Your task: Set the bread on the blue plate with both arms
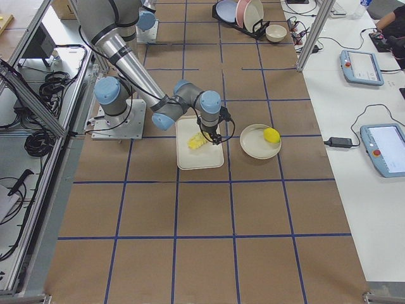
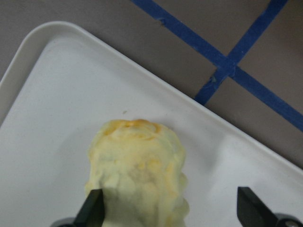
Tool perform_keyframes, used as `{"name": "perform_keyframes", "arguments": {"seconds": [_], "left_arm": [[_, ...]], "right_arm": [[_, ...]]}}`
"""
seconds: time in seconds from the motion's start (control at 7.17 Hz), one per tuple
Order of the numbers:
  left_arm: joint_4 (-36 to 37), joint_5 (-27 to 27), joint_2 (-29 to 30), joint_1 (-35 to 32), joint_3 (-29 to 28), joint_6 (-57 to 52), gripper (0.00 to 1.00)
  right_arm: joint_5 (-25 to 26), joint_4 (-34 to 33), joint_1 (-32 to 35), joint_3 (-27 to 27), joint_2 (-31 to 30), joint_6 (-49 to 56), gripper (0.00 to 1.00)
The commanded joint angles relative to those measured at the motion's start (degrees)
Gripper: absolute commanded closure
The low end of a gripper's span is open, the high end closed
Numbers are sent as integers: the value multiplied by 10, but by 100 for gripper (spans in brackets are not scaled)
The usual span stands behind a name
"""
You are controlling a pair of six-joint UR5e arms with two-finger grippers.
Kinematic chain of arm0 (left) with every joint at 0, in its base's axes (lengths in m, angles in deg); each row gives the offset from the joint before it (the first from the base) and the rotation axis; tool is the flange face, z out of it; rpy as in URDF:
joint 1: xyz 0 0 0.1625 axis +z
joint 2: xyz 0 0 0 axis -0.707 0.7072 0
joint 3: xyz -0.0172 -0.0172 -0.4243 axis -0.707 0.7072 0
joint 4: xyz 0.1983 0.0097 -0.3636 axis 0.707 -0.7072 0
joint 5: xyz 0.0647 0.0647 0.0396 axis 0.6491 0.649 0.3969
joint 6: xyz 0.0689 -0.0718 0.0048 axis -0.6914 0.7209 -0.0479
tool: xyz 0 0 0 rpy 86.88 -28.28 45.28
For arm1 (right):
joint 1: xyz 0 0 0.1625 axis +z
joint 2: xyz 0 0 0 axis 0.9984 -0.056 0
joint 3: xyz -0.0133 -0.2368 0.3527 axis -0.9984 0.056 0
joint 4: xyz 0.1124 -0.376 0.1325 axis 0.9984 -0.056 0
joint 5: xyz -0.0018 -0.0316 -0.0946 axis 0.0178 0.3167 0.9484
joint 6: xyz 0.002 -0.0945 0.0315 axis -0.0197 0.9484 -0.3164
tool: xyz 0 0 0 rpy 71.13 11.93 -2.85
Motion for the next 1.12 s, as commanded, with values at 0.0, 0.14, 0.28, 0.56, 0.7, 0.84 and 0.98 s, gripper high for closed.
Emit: {"name": "perform_keyframes", "arguments": {"seconds": [0.0, 0.14, 0.28, 0.56, 0.7, 0.84, 0.98], "left_arm": [[0, -8, 43, 15, -7, -9, 1], [-7, -20, 44, 13, -4, -8, 14], [-14, -20, 42, 6, -1, -5, 33], [-24, -22, 44, 7, -9, 0, 74], [-24, -22, 44, 7, -11, 0, 84], [-24, -23, 41, 8, -13, 0, 88], [-25, -23, 35, 7, -12, 0, 88]], "right_arm": [[11, -34, -2, -26, -20, -56, 58], [26, -33, -2, -29, -37, -63, 85], [52, -13, 3, -23, -53, -72, 96], [52, 30, 6, -22, -79, -99, 98], [48, 72, 12, -19, -102, -122, 98], [46, 120, 37, -14, -131, -166, 98], [46, 156, 71, -7, -165, -199, 98]]}}
